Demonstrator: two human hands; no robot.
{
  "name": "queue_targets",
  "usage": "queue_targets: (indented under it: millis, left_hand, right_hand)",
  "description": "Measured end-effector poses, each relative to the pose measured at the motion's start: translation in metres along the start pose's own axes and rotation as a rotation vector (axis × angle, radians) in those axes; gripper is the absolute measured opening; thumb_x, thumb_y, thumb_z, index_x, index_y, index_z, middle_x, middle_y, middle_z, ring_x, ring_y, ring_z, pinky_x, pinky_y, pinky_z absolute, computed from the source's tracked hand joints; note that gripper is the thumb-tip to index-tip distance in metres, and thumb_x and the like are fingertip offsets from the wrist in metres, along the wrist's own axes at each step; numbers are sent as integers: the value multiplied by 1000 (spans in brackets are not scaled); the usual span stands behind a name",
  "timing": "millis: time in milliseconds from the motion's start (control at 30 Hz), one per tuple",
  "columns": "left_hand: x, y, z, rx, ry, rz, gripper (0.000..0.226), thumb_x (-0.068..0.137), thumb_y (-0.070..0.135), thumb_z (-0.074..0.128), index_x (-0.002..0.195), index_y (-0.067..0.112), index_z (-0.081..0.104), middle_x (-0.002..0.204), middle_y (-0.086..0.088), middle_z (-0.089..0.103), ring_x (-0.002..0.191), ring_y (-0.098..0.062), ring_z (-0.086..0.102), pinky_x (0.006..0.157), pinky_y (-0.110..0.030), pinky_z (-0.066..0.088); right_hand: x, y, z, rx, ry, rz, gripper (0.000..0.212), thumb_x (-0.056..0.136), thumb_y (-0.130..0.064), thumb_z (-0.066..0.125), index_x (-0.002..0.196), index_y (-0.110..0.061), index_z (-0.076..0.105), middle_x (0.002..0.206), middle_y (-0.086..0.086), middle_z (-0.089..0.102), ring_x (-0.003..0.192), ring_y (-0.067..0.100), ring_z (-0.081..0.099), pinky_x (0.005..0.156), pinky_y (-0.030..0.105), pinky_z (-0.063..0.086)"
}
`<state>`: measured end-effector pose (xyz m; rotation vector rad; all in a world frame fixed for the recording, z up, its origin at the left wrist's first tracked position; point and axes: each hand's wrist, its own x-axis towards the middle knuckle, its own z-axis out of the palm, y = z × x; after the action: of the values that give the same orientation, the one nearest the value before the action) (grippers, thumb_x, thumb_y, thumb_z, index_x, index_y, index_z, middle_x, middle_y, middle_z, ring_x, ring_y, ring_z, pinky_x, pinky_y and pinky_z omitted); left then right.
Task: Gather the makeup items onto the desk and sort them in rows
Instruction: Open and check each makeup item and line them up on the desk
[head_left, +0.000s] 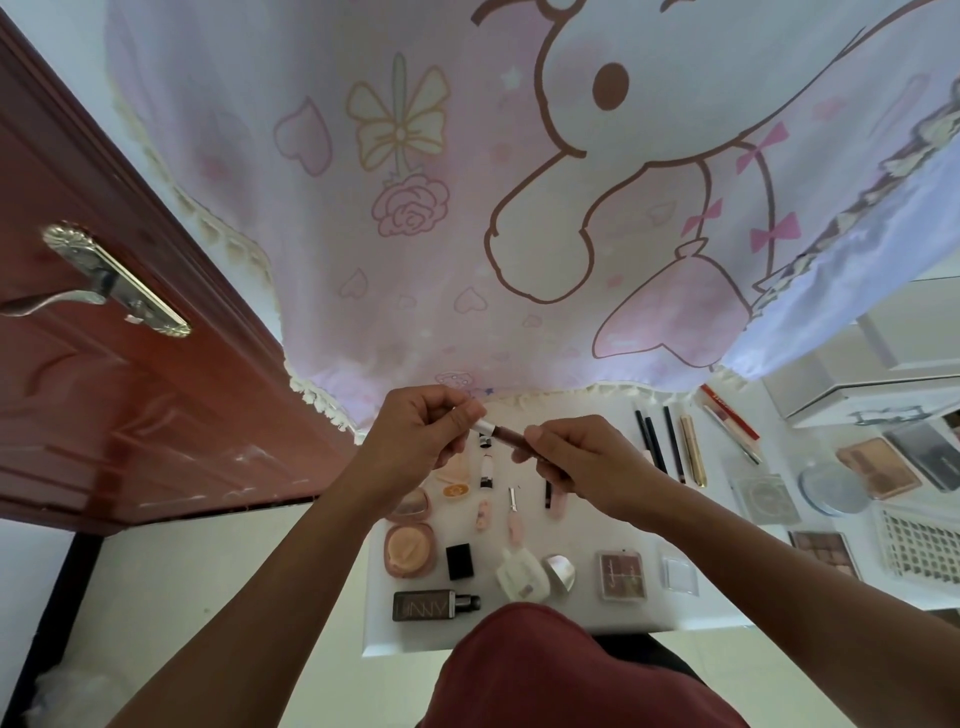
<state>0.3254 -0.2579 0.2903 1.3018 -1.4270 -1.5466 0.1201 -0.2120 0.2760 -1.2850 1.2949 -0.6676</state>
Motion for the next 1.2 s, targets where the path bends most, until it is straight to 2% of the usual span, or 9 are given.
queue_targets:
  millis: [133, 233, 367, 533, 733, 933, 1000, 1133, 1200]
  left_hand:
    - [0, -1, 0, -4, 3, -4, 14, 91, 10, 63, 86, -3, 68, 51, -7, 50, 42, -13, 34, 42, -21, 27]
    - [1, -1, -1, -8, 13, -3, 15, 92, 8, 62, 87, -4, 67, 51, -8, 49, 41, -13, 34, 41, -20, 27]
    - [2, -2, -1, -10, 12, -6, 15, 92, 9, 62, 87, -5, 67, 51, -8, 49, 42, -13, 33, 41, -21, 27]
    - [2, -3, -2, -8, 20, -3, 14, 92, 8, 62, 87, -5, 67, 52, -10, 48, 42, -14, 33, 41, -20, 26]
    - [5, -6, -5, -5, 43, -18, 15, 92, 9, 63, 88, -4, 67, 53, -10, 49, 43, -14, 33, 41, -21, 26]
    - [9, -10, -4, 10, 58, -43, 13, 92, 10, 63, 87, -1, 68, 54, -12, 49, 43, -14, 34, 41, -21, 27]
    - [11, -12, -2, 13, 61, -51, 12, 92, 10, 63, 87, -1, 68, 54, -12, 49, 43, -14, 34, 41, -20, 27]
    - [18, -17, 3, 24, 59, -64, 13, 92, 11, 63, 87, -1, 67, 52, -8, 50, 43, -13, 34, 41, -21, 27]
    - [20, -19, 5, 30, 68, -70, 14, 92, 10, 63, 88, -3, 65, 52, -7, 50, 43, -13, 34, 41, -20, 28]
  right_hand:
    - [1, 1, -1, -10, 21, -9, 5, 93, -23, 66, 95, -18, 65, 61, -12, 54, 57, 11, 45, 57, 33, 39]
    - [2, 3, -1, 1, 18, -14, 5, 94, -27, 64, 97, -24, 65, 62, -11, 56, 61, 13, 47, 59, 33, 40]
    - [1, 1, -1, -8, 11, 2, 25, 101, -27, 52, 89, -15, 71, 55, -12, 50, 57, 11, 39, 56, 25, 34]
    - [1, 5, -3, -37, 48, -11, 6, 92, -23, 67, 89, -18, 68, 64, -9, 60, 60, 16, 51, 60, 33, 45]
    - [-2, 14, -8, -109, 78, 5, 5, 89, -22, 71, 90, -18, 67, 59, -18, 62, 53, 0, 52, 52, 17, 43]
    - [-5, 25, -13, -163, 115, 27, 5, 85, -30, 74, 84, -28, 69, 79, 9, 69, 66, 19, 53, 63, 31, 46]
    - [-7, 27, -15, -188, 111, 35, 5, 84, -30, 75, 85, -27, 71, 81, 3, 70, 72, 21, 58, 69, 30, 48]
    - [-9, 31, -21, -220, 109, 53, 7, 84, -30, 75, 88, -25, 73, 81, -7, 68, 70, 1, 56, 72, 22, 46]
    - [-8, 34, -22, -251, 113, 62, 7, 83, -31, 75, 87, -27, 73, 82, -7, 67, 73, 5, 56, 74, 26, 47]
